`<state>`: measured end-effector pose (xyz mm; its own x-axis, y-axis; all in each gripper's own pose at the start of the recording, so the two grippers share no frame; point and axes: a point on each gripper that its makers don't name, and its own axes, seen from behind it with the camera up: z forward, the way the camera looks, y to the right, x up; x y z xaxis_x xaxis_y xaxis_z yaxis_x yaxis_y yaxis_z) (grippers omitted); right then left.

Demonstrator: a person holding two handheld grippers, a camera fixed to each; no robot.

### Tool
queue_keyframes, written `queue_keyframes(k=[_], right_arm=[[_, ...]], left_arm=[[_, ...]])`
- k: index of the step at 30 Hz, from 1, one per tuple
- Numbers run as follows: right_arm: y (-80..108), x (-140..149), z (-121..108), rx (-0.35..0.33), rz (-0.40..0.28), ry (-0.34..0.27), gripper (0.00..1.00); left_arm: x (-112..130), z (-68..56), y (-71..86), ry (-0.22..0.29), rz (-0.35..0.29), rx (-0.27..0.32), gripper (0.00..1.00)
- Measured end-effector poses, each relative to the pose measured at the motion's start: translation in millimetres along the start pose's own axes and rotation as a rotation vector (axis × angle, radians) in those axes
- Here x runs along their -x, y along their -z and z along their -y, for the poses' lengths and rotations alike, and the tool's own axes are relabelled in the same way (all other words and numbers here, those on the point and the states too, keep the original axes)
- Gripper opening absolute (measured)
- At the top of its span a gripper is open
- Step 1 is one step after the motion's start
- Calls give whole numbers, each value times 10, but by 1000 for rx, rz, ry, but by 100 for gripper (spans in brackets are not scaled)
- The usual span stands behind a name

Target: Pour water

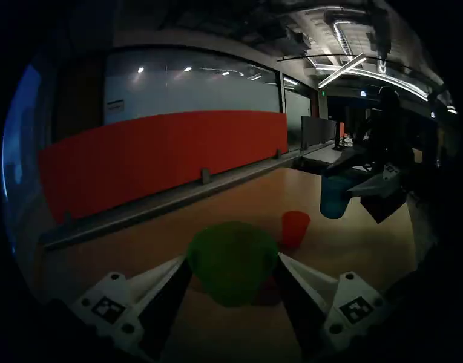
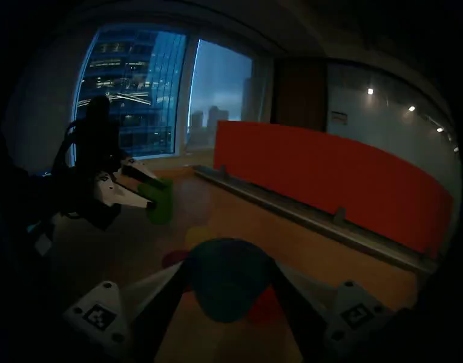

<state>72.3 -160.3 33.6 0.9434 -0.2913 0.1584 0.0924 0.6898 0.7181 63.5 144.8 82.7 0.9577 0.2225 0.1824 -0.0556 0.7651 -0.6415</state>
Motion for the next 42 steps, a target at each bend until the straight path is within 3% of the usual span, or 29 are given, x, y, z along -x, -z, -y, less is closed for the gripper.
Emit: queue_keyframes(k=[20,32,42], right_arm=[[9,-386,-12,24,-111,14,97],[24,-459,-5,20,-124,19,97],[66,-526,-31,19,-136,36,96]], left_arm=[[-628,46,131,47,-188,-13,87],[-663,-3,157,43,-199,-1,87],[-602,-156,157,20,-188,24,87]])
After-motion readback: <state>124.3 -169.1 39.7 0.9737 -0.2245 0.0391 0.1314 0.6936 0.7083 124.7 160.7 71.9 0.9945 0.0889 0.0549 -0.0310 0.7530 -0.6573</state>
